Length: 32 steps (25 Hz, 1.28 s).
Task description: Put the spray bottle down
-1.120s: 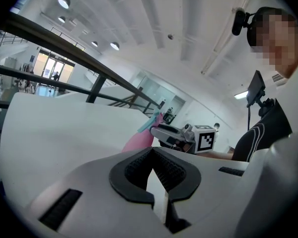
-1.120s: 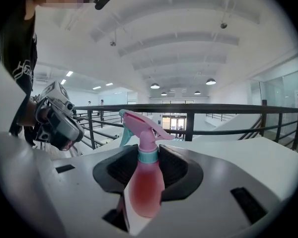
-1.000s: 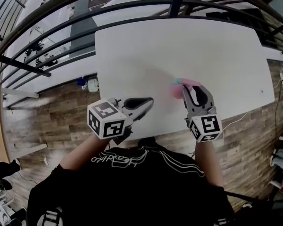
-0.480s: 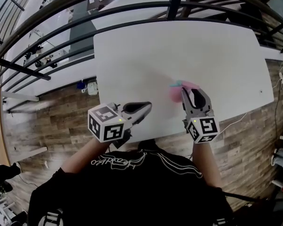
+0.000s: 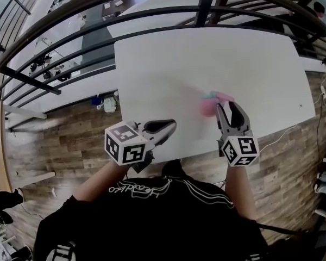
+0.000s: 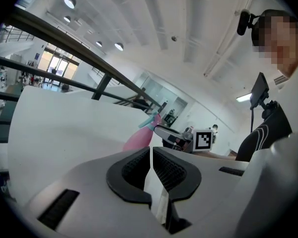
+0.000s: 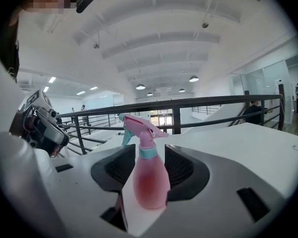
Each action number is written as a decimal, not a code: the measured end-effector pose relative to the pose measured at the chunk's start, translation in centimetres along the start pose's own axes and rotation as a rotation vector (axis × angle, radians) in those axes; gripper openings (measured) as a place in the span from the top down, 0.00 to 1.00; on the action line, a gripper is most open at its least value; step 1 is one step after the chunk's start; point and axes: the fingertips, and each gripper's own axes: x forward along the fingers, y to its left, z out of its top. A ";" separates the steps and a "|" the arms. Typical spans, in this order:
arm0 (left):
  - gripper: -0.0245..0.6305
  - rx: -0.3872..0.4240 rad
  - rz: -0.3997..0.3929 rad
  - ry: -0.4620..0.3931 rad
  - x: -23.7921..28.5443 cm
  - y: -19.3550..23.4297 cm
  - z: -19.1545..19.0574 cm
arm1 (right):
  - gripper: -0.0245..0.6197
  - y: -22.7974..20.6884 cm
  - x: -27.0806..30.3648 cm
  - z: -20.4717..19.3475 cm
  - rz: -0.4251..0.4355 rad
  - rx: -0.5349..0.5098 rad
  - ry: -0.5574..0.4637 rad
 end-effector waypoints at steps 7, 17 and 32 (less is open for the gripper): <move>0.95 0.053 -0.071 -0.052 -4.7 -4.8 -0.8 | 0.74 5.7 -6.3 1.6 -0.017 0.016 -0.019; 0.95 0.174 -0.144 -0.121 -14.7 -12.4 -3.0 | 0.75 20.3 -17.6 4.2 0.106 0.029 -0.052; 0.95 0.438 -0.198 -0.103 -22.9 -22.1 -6.4 | 0.92 32.3 -27.0 4.8 0.252 0.133 -0.049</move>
